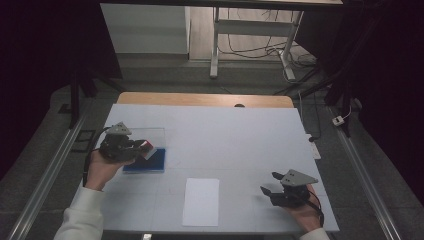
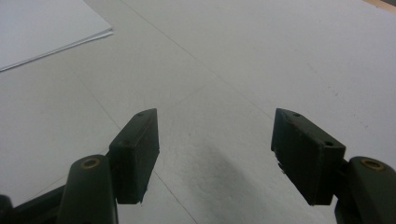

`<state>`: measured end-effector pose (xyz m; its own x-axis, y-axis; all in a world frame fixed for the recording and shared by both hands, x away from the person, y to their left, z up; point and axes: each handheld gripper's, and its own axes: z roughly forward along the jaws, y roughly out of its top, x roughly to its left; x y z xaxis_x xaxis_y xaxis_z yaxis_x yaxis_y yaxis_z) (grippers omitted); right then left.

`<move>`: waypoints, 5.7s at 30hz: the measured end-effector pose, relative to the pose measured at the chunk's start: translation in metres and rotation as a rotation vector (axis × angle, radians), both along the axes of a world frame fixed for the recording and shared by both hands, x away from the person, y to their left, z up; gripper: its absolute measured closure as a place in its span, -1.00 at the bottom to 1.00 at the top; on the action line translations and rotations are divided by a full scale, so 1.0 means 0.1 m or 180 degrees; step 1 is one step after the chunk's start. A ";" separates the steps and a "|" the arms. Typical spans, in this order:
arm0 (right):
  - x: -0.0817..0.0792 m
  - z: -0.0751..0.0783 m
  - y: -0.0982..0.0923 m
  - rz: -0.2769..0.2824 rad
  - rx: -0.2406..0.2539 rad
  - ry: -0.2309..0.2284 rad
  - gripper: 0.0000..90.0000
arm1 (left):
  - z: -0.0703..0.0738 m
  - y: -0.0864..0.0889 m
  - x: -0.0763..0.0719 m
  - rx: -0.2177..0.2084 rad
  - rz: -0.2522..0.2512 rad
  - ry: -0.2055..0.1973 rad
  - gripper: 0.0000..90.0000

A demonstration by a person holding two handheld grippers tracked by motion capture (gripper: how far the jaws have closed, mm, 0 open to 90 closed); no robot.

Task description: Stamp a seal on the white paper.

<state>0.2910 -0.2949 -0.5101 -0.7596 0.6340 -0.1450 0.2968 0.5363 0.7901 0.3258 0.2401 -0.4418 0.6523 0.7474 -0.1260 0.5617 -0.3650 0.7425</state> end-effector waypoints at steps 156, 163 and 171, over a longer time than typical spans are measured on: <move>-0.02 0.00 0.02 0.0020 -0.0064 -0.0005 -0.27 | -0.50 -1.93 -0.43 0.1158 -0.1401 0.0349 0.57; -0.02 0.00 0.02 0.0019 -0.0057 0.0000 -0.27 | -0.50 -1.94 -0.43 0.1163 -0.1401 0.0339 0.57; -0.02 0.00 0.02 0.0019 -0.0058 -0.0001 -0.27 | -0.51 -1.93 -0.43 0.1162 -0.1404 0.0338 0.57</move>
